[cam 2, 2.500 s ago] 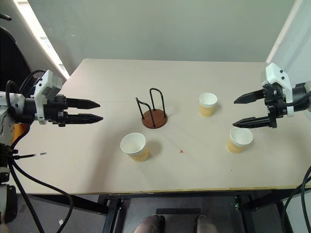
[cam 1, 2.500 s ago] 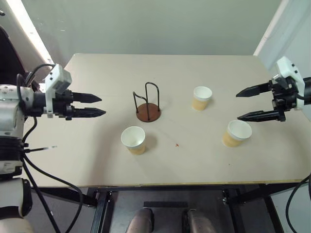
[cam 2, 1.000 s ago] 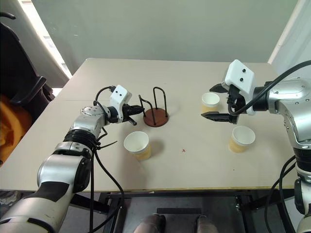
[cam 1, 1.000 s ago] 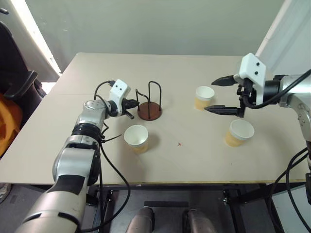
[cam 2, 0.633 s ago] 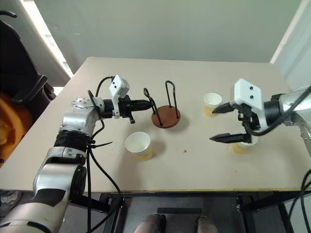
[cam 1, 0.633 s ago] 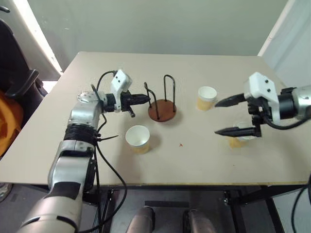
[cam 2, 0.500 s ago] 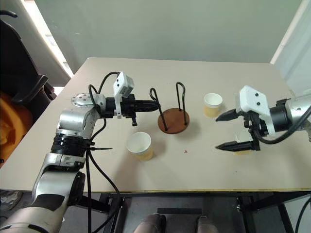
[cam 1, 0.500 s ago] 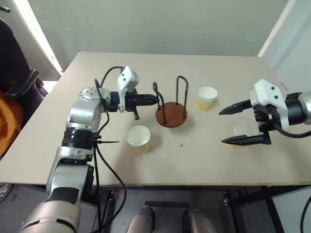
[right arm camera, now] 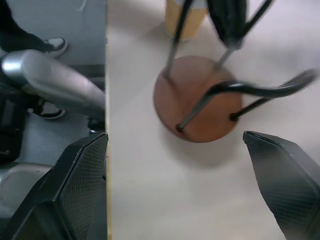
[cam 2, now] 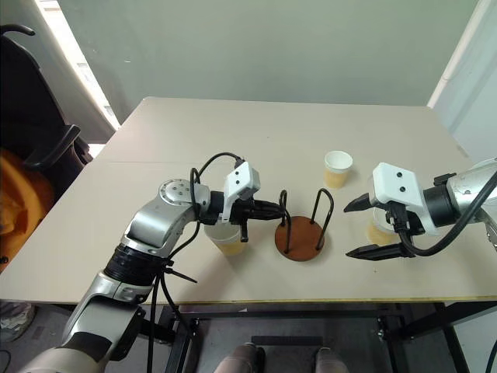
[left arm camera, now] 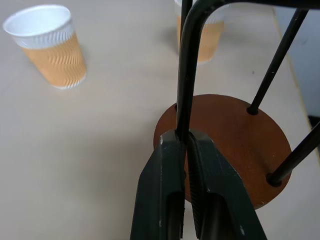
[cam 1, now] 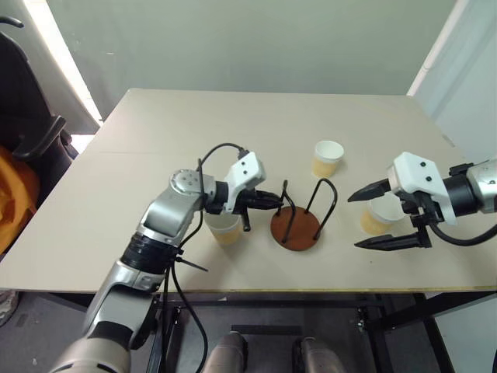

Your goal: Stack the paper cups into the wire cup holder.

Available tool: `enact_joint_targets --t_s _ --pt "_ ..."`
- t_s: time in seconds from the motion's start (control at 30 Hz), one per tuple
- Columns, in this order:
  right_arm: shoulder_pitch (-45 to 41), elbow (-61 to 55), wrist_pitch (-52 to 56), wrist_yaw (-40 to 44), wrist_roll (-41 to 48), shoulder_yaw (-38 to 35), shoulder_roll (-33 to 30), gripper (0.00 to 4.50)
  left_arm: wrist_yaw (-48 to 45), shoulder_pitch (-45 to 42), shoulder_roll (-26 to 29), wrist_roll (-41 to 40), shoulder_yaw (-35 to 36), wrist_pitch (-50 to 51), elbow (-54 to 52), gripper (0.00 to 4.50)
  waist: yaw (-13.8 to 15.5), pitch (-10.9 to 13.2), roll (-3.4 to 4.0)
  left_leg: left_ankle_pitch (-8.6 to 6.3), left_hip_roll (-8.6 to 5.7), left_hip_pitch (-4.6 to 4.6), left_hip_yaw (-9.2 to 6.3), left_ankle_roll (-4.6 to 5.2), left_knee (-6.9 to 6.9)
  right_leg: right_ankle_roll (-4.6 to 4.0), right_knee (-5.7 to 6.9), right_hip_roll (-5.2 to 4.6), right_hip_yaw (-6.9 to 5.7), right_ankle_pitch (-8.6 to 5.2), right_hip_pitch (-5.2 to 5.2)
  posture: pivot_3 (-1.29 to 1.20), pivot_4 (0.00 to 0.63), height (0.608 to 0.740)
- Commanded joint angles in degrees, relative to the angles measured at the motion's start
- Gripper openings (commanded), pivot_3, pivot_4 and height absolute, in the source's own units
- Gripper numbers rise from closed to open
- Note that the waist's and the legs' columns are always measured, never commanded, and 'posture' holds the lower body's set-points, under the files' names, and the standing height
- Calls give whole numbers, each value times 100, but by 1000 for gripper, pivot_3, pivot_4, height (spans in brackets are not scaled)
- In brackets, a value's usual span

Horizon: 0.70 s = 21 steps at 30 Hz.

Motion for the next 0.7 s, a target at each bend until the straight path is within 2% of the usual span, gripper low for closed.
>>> enact_joint_targets --t_s 0.03,0.07,0.17,0.33,0.47,0.7 --pt "0 12 -61 -11 -50 -67 -152 4500 101 -21 -74 42 -44 -102 -91 42 1 0 0 -2 -1 0 0 0 -1 1 -2 0 0 -1 1 0 150 740" --pt "-8 19 -69 -11 -57 -62 -155 4500 114 -7 -87 63 -80 -113 -74 42 1 0 0 -5 -1 0 0 0 -2 2 -3 -1 0 -2 1 0 150 740" --pt "-71 68 -100 -41 -111 -30 -131 4500 140 50 -190 -8 -164 90 -77 861 2 0 0 -15 -1 0 1 0 -2 8 -4 -1 -1 -4 1 0 150 740" --pt "-93 90 -112 -50 -142 -22 -128 4500 193 71 -239 28 -207 81 -163 2649 5 0 -1 -27 -2 -1 1 0 -2 28 -4 0 -2 -2 1 0 150 740" --pt "-36 323 -202 -29 -312 -87 -267 4500 -59 17 -21 -56 -85 -114 -342 4093 6 1 -1 -30 -2 -1 1 1 -1 29 -7 -1 -1 -4 2 0 150 740" --pt "349 950 -534 11 -732 -108 -663 4500 -836 -343 910 -525 388 -210 -1134 4093 6 1 -1 -37 -2 -4 -3 -2 -2 16 -14 0 -1 -12 2 0 150 740"
